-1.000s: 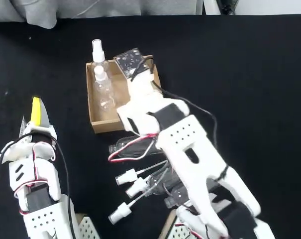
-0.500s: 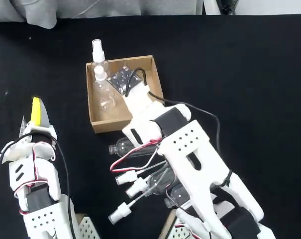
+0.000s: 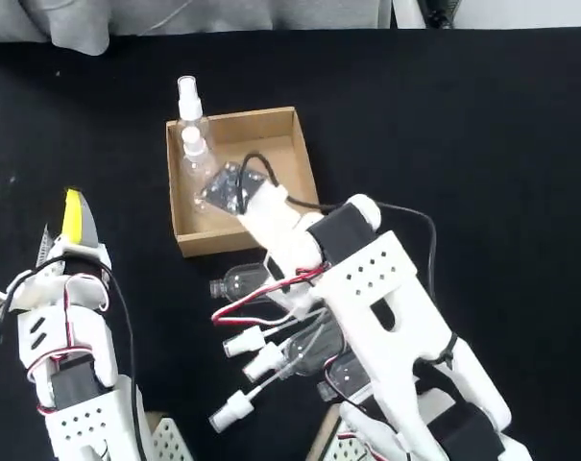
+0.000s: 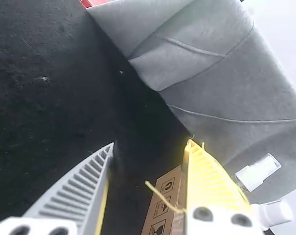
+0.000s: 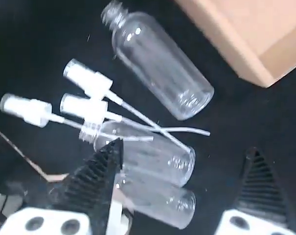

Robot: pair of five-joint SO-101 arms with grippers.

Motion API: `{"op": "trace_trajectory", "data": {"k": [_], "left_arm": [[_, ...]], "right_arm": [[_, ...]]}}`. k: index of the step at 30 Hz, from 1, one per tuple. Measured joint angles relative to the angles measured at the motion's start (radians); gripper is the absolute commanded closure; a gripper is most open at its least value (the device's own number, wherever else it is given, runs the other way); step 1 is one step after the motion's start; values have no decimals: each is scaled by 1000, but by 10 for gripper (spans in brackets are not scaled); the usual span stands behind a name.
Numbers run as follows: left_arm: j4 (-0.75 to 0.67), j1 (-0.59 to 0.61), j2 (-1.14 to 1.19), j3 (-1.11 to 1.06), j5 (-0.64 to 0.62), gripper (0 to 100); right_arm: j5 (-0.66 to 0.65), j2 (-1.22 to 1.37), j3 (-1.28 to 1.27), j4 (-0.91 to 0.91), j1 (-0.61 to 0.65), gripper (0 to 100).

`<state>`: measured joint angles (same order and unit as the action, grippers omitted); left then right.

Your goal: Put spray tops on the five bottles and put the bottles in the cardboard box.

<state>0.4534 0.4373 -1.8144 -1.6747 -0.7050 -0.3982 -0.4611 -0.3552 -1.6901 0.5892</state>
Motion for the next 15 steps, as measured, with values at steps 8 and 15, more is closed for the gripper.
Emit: {"op": "trace_trajectory", "data": {"k": [8,15], "left_arm": [[0,0,0,0,2,788],[0,0,0,0,2,788]], "right_arm": [[-213,-48,-77,-40,0,668],[-336,-183,-247,-40,0,669]]}}
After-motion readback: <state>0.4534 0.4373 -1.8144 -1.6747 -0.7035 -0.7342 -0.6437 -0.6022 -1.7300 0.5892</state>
